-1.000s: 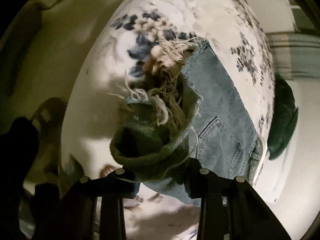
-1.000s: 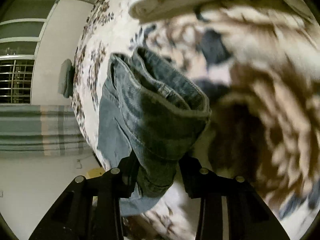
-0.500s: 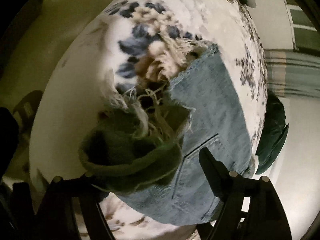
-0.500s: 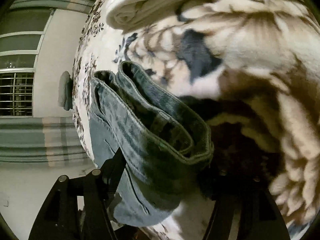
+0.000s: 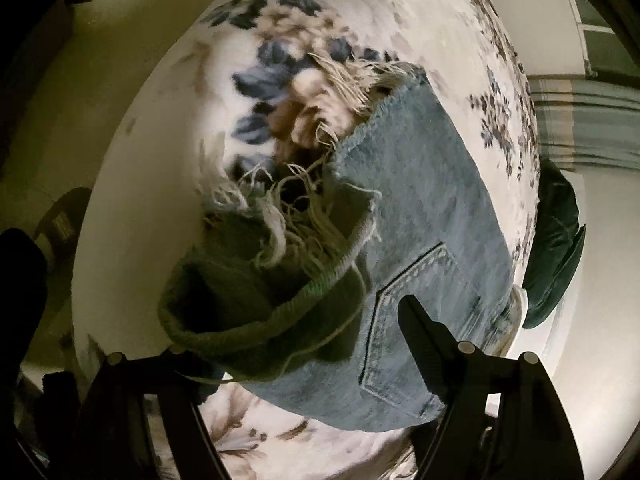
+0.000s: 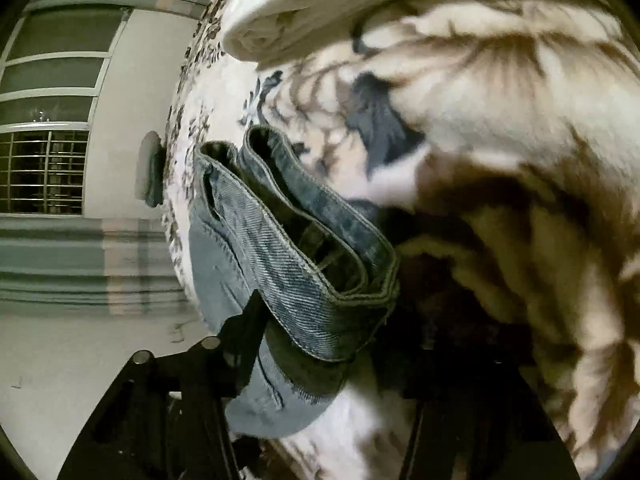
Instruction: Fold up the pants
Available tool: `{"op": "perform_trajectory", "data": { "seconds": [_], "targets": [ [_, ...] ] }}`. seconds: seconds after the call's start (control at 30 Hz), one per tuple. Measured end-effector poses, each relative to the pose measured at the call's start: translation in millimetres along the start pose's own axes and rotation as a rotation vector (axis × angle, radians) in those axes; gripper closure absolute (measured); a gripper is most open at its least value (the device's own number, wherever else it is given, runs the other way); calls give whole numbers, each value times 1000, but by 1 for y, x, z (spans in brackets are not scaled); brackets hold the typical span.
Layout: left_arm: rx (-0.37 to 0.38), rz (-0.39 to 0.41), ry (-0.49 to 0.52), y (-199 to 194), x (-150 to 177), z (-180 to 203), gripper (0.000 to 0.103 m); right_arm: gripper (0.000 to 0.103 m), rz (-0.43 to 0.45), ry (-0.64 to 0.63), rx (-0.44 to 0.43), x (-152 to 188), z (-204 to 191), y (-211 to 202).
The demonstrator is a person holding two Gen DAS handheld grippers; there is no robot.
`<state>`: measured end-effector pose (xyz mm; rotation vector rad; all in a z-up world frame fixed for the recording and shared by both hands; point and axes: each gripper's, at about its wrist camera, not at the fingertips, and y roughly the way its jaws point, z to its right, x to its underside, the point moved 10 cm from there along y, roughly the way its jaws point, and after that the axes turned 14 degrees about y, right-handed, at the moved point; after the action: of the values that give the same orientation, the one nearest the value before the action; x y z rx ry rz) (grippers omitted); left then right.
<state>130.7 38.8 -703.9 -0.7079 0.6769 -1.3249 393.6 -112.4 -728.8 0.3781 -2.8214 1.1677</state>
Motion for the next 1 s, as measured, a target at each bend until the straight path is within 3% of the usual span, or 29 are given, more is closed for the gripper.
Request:
{"op": "perform_trajectory", "data": {
  "seconds": [0.07,0.13,0.23,0.27,0.3,0.37,0.53,0.8,1.0],
  "targets": [
    [-10,-5,5,1,1,0,27,49,17,-12,11,-1,-6,3],
    [-18,-6,10,1,3,-2,27,38,-4,14,8,-1,-8,9],
    [-36,1,25,0,3,0,32,38,-11,31,-11,-3,-7,19],
    [-49,9,31,-2,2,0,56,41,2,35,-6,-5,-9,21],
    [-59,11,47,-4,1,1,72,45,27,40,11,-6,-11,21],
    [-73,16,76,-9,-2,6,73,56,48,53,33,-6,-12,20],
    [-93,38,170,-41,-11,39,75,61,75,129,13,3,-32,0],
    [-73,45,417,-112,-54,155,75,63,103,207,-108,1,-110,-68],
    [84,-2,581,-104,-79,285,76,64,225,267,-215,-41,-157,-155]
  ]
}}
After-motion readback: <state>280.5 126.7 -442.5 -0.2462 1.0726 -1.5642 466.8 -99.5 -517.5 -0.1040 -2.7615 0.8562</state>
